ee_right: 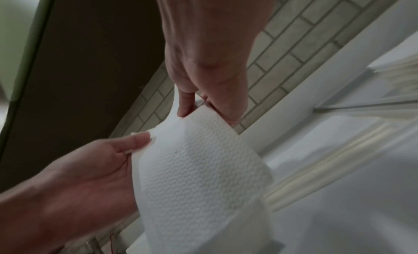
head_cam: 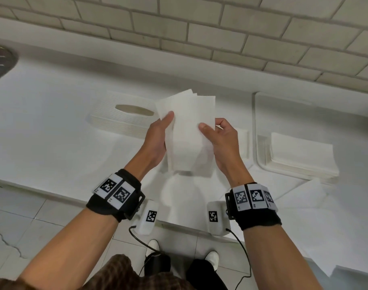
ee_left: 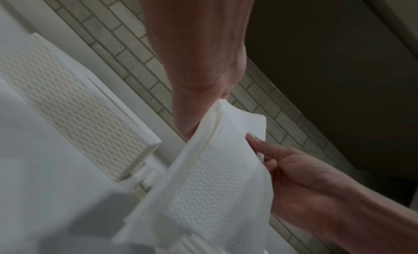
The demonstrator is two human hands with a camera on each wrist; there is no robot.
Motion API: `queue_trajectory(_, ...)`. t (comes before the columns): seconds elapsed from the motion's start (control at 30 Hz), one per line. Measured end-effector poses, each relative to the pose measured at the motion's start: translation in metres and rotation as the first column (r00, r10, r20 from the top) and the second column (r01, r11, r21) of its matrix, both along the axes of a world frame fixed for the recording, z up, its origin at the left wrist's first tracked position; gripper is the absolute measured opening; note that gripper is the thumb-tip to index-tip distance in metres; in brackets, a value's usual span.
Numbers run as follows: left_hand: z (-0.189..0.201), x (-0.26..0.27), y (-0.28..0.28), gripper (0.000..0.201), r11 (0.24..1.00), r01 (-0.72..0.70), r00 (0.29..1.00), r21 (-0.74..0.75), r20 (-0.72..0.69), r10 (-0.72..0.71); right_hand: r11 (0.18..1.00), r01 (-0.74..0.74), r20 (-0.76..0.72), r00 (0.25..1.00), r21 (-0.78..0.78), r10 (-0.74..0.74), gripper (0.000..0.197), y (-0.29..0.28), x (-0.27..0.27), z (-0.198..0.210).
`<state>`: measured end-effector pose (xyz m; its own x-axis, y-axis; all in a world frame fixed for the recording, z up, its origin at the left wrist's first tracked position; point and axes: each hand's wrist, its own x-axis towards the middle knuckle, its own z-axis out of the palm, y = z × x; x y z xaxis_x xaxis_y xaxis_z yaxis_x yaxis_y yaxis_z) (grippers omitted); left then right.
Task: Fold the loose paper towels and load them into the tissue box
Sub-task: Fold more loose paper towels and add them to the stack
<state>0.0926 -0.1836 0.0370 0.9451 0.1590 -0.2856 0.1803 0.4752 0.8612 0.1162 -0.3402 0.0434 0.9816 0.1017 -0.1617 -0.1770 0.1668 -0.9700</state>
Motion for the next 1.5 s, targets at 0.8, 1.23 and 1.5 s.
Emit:
queue_trajectory(0.8, -0.026, -0.020, -0.006, 0.035, 0.959, 0.118, 0.979, 0.259, 0.132, -0.156, 0.960, -0.237, -0.004, 0.971, -0.147, 0.239, 0.045, -0.006, -0.009, -0.027)
queue_trajectory(1.23, -0.031, -0.017, -0.006, 0.042, 0.941, 0.111, 0.980, 0.319, 0.120, -0.157, 0.965, -0.231, -0.003, 0.973, -0.125, 0.232, 0.039, -0.012, -0.010, -0.029)
queue_trajectory(1.5, -0.019, -0.010, -0.002, 0.029, 0.798, 0.124, 0.970, 0.591, 0.098, -0.223, 0.940, -0.209, 0.155, 0.954, -0.270, 0.257, 0.016, -0.030, 0.001, 0.014)
